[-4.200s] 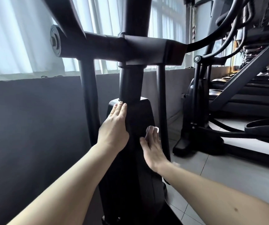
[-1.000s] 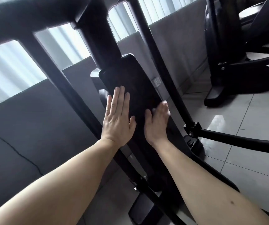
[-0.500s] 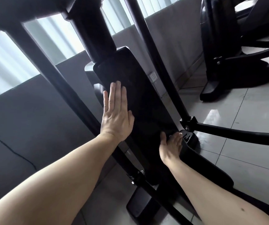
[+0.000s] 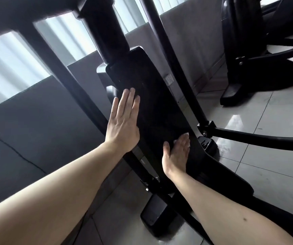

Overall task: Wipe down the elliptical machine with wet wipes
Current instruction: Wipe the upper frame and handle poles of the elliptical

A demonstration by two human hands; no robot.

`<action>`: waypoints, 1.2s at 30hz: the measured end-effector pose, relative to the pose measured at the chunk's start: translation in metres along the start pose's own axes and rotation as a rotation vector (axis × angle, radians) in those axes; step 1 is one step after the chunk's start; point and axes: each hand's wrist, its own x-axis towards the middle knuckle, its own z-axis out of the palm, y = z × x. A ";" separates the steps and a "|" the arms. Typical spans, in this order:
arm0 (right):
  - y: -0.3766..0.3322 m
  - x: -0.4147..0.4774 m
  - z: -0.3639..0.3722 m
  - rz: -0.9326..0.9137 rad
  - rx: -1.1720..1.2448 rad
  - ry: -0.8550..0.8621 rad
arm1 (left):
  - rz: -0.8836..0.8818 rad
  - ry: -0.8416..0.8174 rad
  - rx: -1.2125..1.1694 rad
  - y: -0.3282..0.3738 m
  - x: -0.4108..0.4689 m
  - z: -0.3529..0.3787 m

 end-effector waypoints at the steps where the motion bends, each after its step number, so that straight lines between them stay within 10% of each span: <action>1: 0.001 -0.001 0.001 0.069 0.006 -0.020 | 0.002 -0.007 0.019 -0.001 -0.003 -0.002; 12: -0.101 -0.002 0.000 -0.480 -0.049 0.030 | 0.052 -0.052 0.053 -0.026 -0.025 0.002; 22: 0.003 -0.045 0.027 -0.091 -0.155 -0.055 | 0.003 -0.104 0.028 -0.015 -0.035 0.003; 31: -0.066 -0.013 0.009 -0.486 -0.084 0.044 | 0.078 -0.106 -0.020 -0.023 -0.049 0.012; 36: 0.015 -0.035 0.025 -0.098 -0.157 -0.021 | 0.049 -0.136 -0.001 -0.013 -0.052 0.016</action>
